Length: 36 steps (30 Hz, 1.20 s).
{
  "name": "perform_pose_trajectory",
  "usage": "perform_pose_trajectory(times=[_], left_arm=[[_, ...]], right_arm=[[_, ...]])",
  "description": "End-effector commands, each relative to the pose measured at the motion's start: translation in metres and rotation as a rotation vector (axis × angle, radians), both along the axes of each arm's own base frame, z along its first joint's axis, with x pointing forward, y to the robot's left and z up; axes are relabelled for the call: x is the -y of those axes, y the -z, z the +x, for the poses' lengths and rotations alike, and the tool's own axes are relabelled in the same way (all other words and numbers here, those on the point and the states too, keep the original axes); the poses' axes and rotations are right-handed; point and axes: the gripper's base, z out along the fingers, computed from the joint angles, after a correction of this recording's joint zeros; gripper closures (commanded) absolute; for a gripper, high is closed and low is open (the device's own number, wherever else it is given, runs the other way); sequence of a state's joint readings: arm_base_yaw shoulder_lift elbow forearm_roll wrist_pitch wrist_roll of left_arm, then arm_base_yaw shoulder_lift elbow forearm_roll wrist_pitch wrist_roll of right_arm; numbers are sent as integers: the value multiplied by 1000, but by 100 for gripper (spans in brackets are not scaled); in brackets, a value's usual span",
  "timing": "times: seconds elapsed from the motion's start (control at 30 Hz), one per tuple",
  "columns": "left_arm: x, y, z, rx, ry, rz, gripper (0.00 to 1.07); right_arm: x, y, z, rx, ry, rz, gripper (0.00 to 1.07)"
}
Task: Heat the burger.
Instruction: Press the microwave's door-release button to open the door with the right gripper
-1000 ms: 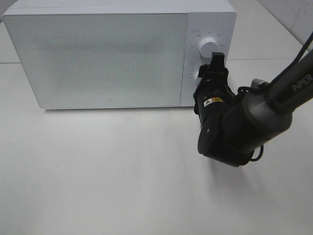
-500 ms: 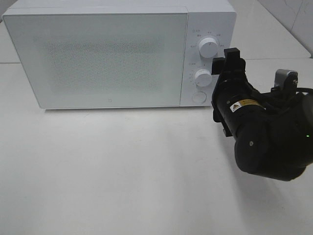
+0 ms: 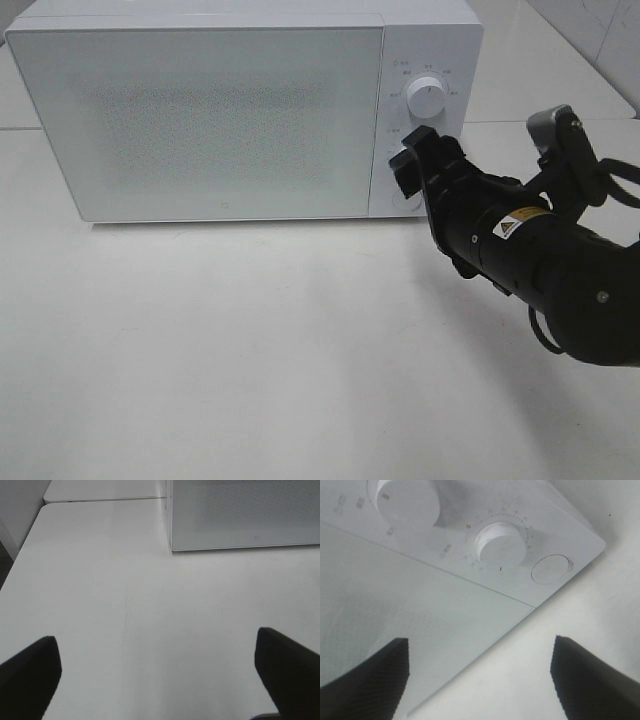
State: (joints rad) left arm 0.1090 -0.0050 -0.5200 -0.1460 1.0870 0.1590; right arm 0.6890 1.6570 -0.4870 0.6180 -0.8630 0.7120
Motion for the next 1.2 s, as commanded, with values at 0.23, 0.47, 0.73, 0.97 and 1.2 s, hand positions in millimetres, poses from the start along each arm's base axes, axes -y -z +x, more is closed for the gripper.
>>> perform_pose_trajectory(times=[0.23,0.47,0.73,0.97,1.2], left_arm=[[0,0,-2,27,-6,-2,9],[0,0,-2,27,-6,-2,9],[0,0,-2,27,-6,-2,9],[0,0,-2,27,-6,-2,9],[0,0,-2,27,-6,-2,9]], right_arm=[[-4,-14,-19,-44,-310,-326,32],[13,-23,-22,-138,-515,-516,32],[22,-35,-16,-321,-747,-727,32],[29,-57,-23,-499,-878,-869,32],[42,-87,-47,-477,-900,-887,32]])
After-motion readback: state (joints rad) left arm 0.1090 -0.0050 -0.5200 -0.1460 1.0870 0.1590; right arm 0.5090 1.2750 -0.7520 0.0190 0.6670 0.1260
